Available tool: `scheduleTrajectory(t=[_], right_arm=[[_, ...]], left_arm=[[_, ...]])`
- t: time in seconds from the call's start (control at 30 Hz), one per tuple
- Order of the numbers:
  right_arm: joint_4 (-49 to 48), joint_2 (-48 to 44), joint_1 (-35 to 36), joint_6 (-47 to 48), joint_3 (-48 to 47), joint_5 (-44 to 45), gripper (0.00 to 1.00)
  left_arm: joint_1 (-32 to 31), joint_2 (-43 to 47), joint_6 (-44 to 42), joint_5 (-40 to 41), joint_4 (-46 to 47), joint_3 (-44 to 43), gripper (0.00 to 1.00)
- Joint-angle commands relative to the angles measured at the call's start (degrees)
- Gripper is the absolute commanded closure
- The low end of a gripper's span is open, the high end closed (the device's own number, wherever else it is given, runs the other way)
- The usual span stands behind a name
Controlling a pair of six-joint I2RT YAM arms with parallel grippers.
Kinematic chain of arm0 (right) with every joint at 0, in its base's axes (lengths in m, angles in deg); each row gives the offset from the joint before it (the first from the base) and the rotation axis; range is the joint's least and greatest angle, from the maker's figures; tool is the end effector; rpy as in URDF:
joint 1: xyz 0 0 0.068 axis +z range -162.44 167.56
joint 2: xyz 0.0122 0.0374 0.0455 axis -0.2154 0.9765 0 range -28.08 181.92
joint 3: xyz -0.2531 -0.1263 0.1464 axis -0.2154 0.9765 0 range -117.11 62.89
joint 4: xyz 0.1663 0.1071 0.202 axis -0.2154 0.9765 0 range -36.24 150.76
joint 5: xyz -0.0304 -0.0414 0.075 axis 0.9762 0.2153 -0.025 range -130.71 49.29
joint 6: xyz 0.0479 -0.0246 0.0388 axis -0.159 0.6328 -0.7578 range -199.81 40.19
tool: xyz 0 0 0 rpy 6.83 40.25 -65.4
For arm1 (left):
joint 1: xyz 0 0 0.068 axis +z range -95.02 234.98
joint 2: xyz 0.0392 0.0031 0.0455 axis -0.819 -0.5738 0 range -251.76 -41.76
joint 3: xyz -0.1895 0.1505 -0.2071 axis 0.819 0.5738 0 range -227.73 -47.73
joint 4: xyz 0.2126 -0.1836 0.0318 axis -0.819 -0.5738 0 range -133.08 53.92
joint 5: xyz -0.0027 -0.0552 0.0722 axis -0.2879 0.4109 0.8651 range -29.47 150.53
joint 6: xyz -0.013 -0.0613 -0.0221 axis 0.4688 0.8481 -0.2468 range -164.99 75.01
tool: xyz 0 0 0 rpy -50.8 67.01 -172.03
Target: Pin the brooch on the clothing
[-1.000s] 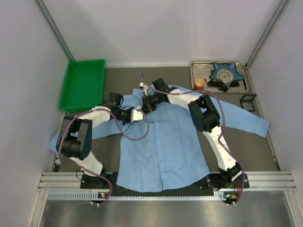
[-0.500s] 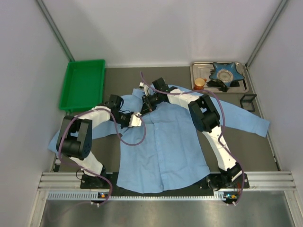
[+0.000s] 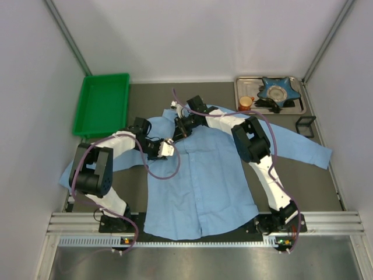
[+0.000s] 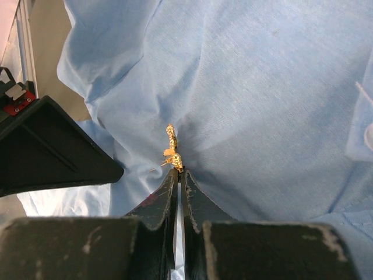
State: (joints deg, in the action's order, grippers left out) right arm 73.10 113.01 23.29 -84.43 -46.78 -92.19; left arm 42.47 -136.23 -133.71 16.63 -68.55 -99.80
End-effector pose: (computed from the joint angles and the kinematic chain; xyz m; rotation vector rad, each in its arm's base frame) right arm 0.4543 0.3774 0.1378 -1.0616 2.2451 1.4084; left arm 0.2961 -0.1032 0.1794 1.9454 1.4300 -0.5670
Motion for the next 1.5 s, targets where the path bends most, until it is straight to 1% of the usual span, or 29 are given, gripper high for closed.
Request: scheduleTrajectory(t=[0.0, 0.13, 0.27, 0.33, 0.4, 0.47, 0.7, 0.9, 1.0, 1.23, 1.37, 1.47], right_arm=[[-0.5, 0.9, 1.0, 0.5, -3.1, 0.5, 1.00], [-0.5, 0.1, 1.0, 1.5, -1.9, 0.3, 1.00], [-0.5, -0.6, 0.7, 1.3, -1.1, -1.2, 1.00], [-0.5, -0.6, 0.8, 0.6, -0.9, -1.5, 1.00], [-0.5, -0.4, 0.8, 0.2, -0.9, -1.6, 1.00], [-0.4, -0.3, 0.8, 0.1, -0.7, -1.3, 1.00], [0.0, -0.1, 0.8, -0.7, 0.1, -0.9, 1.00], [0.4, 0.3, 0.8, -1.0, 0.4, -1.0, 1.00], [0.8, 0.4, 0.8, -0.9, 0.5, -1.4, 1.00], [1.2, 1.3, 0.8, -2.8, 0.8, -2.7, 1.00], [1.1, 1.6, 0.8, -4.2, 1.1, -3.8, 1.00], [1.1, 1.9, 0.7, -5.0, 1.6, -4.2, 1.00]], left_arm=[[2.8, 4.0, 8.6, -4.3, 4.8, 1.0, 0.61], [4.3, 7.2, 8.0, -4.1, 5.2, 2.4, 0.63], [4.4, 6.6, 7.6, -3.5, 5.3, 2.3, 0.64], [4.3, 6.1, 8.2, -3.5, 6.2, 2.2, 0.67], [4.2, 6.3, 12.3, -2.9, 11.4, 3.3, 0.69], [3.7, 6.8, 13.9, -2.1, 15.7, 4.7, 0.69], [0.7, 6.5, 14.7, 2.2, 22.7, 8.1, 0.60], [0.6, 3.3, 14.9, 5.8, 24.6, 8.2, 0.60], [0.5, 2.7, 14.1, 6.4, 24.8, 8.5, 0.62], [-0.1, 2.5, 11.8, 7.0, 26.1, 10.8, 0.62], [-0.5, 3.0, 10.2, 6.9, 25.4, 11.9, 0.66], [-0.6, 3.1, 10.4, 6.9, 25.4, 12.4, 0.63]])
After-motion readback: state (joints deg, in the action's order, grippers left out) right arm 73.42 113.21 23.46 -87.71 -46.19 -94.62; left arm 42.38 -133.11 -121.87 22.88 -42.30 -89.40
